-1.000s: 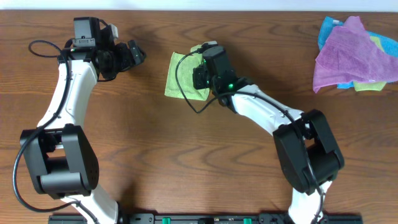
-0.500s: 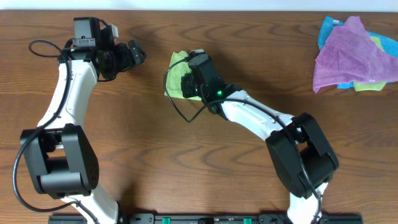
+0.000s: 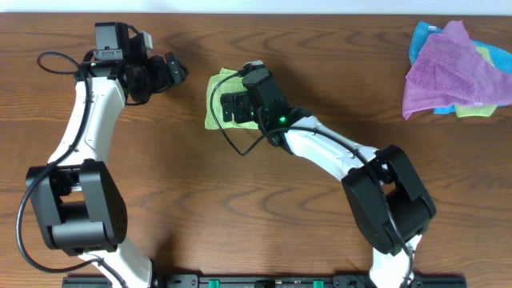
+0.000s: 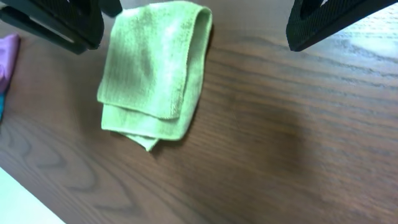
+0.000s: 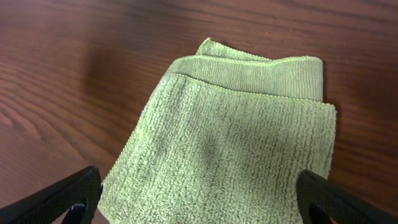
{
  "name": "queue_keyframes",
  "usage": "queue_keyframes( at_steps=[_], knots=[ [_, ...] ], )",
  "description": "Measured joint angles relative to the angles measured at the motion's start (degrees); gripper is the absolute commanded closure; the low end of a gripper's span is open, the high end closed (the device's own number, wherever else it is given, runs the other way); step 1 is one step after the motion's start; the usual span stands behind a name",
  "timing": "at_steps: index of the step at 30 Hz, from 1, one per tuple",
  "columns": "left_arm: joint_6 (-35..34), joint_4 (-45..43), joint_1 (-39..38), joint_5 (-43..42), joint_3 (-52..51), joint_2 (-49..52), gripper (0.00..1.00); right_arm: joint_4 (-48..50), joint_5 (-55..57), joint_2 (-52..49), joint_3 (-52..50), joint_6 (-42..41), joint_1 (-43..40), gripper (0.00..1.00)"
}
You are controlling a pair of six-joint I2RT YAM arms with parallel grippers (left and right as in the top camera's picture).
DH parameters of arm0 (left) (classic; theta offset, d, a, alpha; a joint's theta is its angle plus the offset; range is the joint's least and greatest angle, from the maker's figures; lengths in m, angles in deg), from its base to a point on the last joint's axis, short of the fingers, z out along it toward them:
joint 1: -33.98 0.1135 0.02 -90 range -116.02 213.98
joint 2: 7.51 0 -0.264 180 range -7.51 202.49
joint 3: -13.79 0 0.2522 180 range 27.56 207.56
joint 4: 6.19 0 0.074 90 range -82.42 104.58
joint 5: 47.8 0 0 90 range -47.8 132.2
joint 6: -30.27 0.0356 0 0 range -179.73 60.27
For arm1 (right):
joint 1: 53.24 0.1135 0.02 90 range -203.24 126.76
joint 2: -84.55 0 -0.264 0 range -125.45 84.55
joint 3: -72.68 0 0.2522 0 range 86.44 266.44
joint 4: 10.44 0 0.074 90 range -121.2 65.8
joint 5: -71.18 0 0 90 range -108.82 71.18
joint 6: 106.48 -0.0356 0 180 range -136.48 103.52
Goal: Fold the cloth
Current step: 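Press and fold the cloth bundle leftward with the right gripper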
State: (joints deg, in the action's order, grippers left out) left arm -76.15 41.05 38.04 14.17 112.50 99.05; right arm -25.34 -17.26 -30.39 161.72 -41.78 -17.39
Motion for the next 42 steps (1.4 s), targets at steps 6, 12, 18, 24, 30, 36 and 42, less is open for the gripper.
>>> queue_keyframes(
  at_steps=[6,12,18,24,30,36,42],
  knots=[
    [0.00,3.78,-1.40,-2.71,0.00,0.00,0.05,-6.60,0.59,0.00,0.39,-2.97,-1.14,0.01],
    [0.00,3.58,-4.24,-3.78,0.00,0.00,0.05,-9.73,-0.07,-0.20,0.44,-3.41,-4.09,0.01],
    [0.00,3.58,-5.14,-4.24,0.00,0.00,0.05,-7.15,-5.05,-5.01,0.74,-3.41,-6.75,0.03],
    [0.00,3.58,-5.14,-4.44,0.00,0.00,0.05,-5.77,-7.85,-6.21,0.92,-4.11,-6.69,0.78],
    [0.00,3.58,-5.14,-4.57,0.00,0.00,0.05,-6.64,-6.99,-6.32,0.92,-4.46,-6.75,0.99],
    [0.00,3.58,-5.14,-4.59,0.00,0.00,0.05,-10.64,-0.50,-6.21,0.96,-4.46,-7.82,0.99],
    [0.00,3.56,-5.14,-4.57,0.00,0.00,0.05,-11.39,2.95,-6.12,1.05,-4.66,-9.18,0.15]
  ],
)
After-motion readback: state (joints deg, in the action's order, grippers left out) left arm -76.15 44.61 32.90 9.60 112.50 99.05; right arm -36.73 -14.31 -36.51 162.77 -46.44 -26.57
